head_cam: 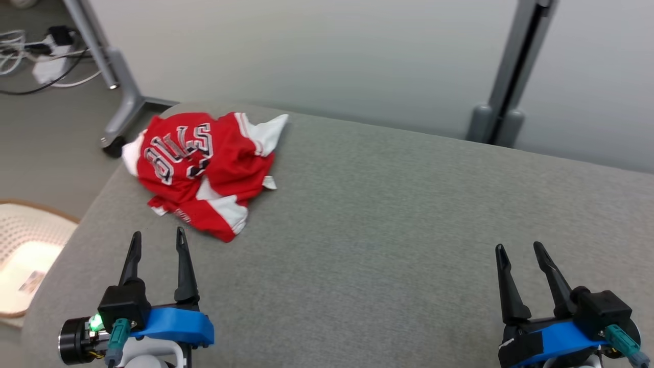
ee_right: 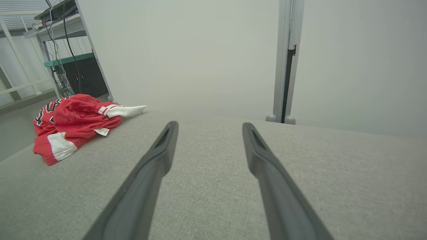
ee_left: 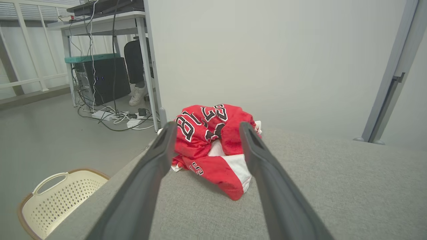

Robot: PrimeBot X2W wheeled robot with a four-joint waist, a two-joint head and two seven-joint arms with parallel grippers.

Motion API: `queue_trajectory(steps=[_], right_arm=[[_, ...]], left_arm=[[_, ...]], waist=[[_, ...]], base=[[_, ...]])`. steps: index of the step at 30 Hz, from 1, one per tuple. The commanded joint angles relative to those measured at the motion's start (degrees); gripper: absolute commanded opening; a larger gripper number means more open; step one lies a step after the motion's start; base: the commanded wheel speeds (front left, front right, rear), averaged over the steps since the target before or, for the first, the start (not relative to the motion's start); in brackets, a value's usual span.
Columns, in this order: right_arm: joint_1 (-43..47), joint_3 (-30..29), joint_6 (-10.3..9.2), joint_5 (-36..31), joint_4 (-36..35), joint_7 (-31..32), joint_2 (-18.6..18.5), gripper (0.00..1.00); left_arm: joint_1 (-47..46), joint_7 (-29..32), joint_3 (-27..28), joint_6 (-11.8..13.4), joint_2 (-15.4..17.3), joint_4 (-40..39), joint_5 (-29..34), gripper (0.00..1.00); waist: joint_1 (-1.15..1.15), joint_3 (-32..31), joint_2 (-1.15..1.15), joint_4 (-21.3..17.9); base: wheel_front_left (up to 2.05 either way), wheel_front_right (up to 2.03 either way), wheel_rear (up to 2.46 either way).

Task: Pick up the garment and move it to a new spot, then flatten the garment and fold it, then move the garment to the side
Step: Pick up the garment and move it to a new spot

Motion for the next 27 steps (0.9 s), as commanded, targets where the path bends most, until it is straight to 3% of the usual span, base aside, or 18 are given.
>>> queue_trajectory(steps=[1,7,13,20,27], right_arm=[[-0.66,-0.11,0.15,-0.35,0.01,-0.20,-0.35,1.00],[-0.85,0.28,0.14,-0.41,0.18,-0.20,-0.34,1.00],[-1.55,0.83,0.14,-0.35,0.64,-0.20,-0.35,1.00],[-2.29,1.12,0.10,-1.37,0.44,-0.20,-0.35,1.00],[-4.88,0.31,0.09,-4.16,-1.71,-0.02,-0.33,1.00]], left_arm=[[0.11,-0.28,0.28,0.20,0.12,-0.21,-0.09,1.00],[0.89,-0.28,1.04,0.62,1.01,-0.75,-0.80,1.00],[1.82,-0.19,1.57,0.90,1.71,-1.23,-1.39,1.00],[-3.26,-0.01,2.44,0.53,2.75,-2.20,-2.25,1.00],[-16.73,2.15,3.73,-1.55,6.15,-0.16,-3.71,1.00]], waist=[[0.00,1.21,0.00,1.92],[0.00,1.28,0.00,6.22],[0.00,1.11,0.00,7.27],[0.00,3.33,0.00,4.41],[0.00,9.17,0.00,-1.17]], base=[[0.00,0.00,0.00],[0.00,0.00,0.00],[0.00,0.00,0.00],[0.00,0.00,0.00],[0.00,0.00,0.00]])
